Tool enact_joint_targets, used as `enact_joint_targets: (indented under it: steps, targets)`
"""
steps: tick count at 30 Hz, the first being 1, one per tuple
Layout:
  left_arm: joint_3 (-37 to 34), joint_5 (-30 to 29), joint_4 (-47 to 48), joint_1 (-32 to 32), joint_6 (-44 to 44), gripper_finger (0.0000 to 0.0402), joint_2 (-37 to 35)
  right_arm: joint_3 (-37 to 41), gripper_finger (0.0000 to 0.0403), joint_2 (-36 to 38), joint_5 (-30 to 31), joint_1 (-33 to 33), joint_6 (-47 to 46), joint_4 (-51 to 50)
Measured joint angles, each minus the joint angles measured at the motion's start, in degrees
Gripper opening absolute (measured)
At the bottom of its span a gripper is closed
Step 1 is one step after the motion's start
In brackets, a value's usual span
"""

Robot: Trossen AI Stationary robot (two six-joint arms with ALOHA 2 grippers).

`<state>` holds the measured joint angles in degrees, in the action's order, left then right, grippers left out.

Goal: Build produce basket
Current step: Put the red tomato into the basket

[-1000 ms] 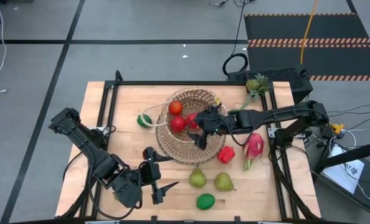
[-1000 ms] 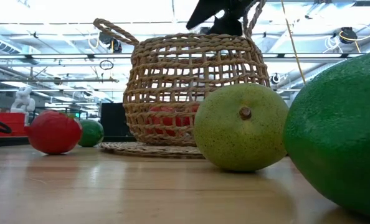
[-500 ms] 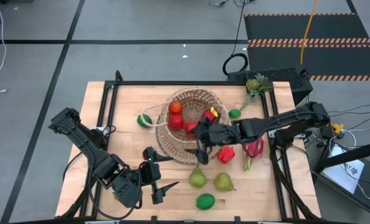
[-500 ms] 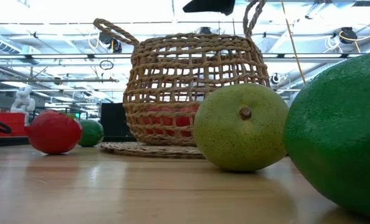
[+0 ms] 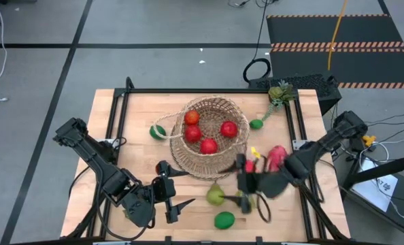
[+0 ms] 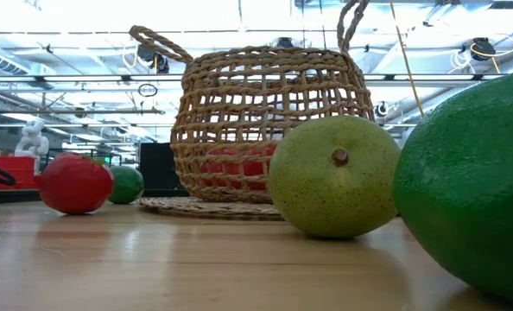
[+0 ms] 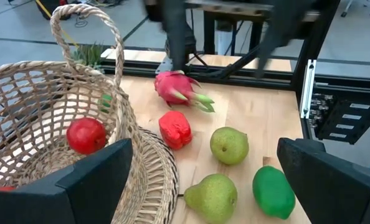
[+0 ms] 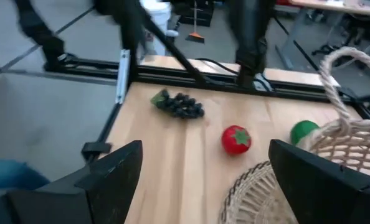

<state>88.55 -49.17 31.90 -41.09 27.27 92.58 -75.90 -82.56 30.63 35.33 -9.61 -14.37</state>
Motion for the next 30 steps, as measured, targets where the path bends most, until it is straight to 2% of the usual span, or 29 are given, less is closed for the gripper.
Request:
enact_joint_targets:
  steps: [10,15,21,30]
  targets:
    - [0.0,0.0,0.1,0.6,1.0,0.0399,0.0,0.0,0.0339,0.0,11.1,12.5,-5.1,-6.2]
    - [0.0,0.0,0.1,0.6,1.5,0.0399,0.0,0.6,0.0339,0.0,11.4,15.0,-9.3,-9.7]
    - [0.0,0.0,0.6,0.6,1.9,0.0399,0.0,5.3,0.0339,0.0,11.5,16.3,-10.8,-9.7]
    - [0.0,-1.7,9.1,1.2,6.5,0.0399,0.0,12.8,0.0339,1.4,11.3,16.0,-11.0,-9.4]
